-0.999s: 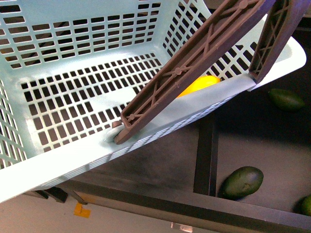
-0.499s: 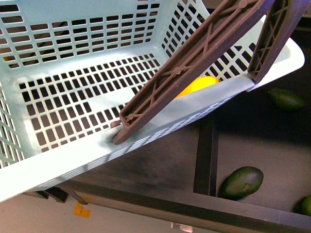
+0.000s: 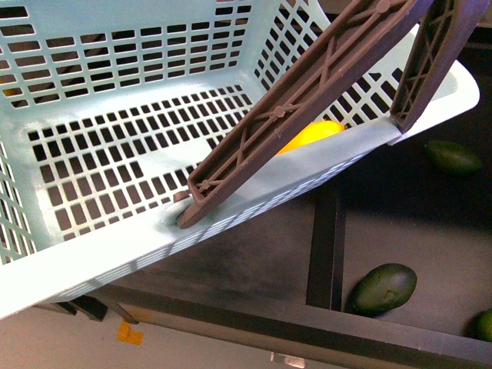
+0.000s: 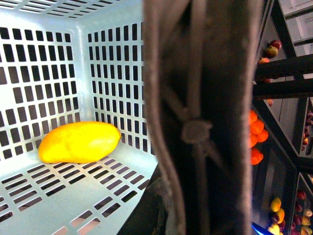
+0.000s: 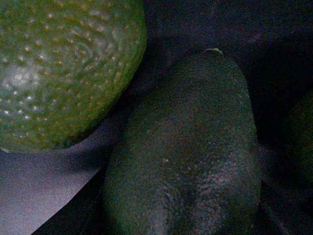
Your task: Pick mango and avocado into basket
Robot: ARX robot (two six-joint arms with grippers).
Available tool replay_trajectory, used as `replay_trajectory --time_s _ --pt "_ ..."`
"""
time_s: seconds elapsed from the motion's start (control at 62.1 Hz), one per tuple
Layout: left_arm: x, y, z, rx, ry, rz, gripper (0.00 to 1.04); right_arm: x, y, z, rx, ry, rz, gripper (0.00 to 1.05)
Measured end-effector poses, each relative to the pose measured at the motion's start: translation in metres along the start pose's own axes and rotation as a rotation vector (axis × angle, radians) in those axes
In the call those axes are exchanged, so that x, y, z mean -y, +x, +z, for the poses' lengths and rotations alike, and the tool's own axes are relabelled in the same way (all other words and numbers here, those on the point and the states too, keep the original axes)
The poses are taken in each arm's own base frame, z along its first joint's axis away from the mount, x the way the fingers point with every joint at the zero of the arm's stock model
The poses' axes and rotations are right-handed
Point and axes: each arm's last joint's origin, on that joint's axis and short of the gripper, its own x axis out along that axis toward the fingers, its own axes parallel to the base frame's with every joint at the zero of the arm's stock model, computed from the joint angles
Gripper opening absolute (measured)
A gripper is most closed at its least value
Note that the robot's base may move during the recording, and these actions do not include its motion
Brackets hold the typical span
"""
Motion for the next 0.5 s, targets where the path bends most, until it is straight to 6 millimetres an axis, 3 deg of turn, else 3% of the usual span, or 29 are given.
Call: replay_trajectory --time_s 0.242,0.499 --pt "0.000 0.000 0.000 -0.001 0.000 0.000 0.04 -0.002 -0.017 -0.002 0.032 0.010 0.048 0.56" --pt "0.000 0.000 0.000 -0.001 0.000 0.000 0.04 -0.005 -0.069 0.012 0.144 -0.014 0.124 0.56"
